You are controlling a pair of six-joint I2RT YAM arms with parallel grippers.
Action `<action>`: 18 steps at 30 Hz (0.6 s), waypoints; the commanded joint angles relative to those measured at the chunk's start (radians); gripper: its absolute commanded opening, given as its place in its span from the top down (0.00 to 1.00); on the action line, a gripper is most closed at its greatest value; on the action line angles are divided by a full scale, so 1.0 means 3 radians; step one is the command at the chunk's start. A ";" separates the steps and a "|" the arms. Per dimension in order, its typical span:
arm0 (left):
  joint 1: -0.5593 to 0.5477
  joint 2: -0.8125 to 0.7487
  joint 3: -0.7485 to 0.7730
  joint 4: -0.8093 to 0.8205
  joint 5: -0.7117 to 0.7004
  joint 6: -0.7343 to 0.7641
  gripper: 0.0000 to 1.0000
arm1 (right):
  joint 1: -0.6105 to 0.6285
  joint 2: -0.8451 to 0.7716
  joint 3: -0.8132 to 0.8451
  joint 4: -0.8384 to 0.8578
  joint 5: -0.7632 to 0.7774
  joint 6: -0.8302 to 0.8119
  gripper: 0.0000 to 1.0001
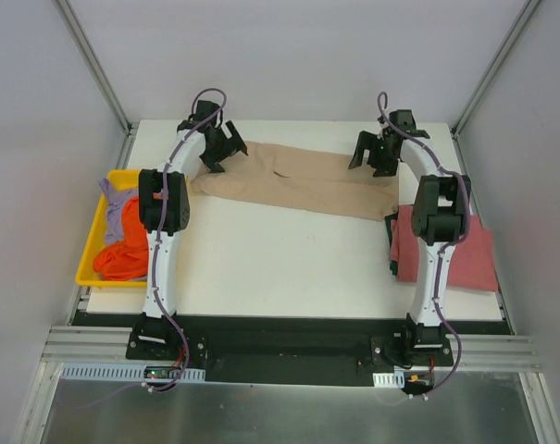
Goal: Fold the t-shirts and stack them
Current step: Rotate the tshirt 90 degrees
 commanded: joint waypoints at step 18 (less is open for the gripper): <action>0.0111 0.1096 0.0935 0.2202 0.0297 -0.1430 0.01 | 0.1501 -0.1583 -0.2816 0.0677 -0.0212 0.1594 0.04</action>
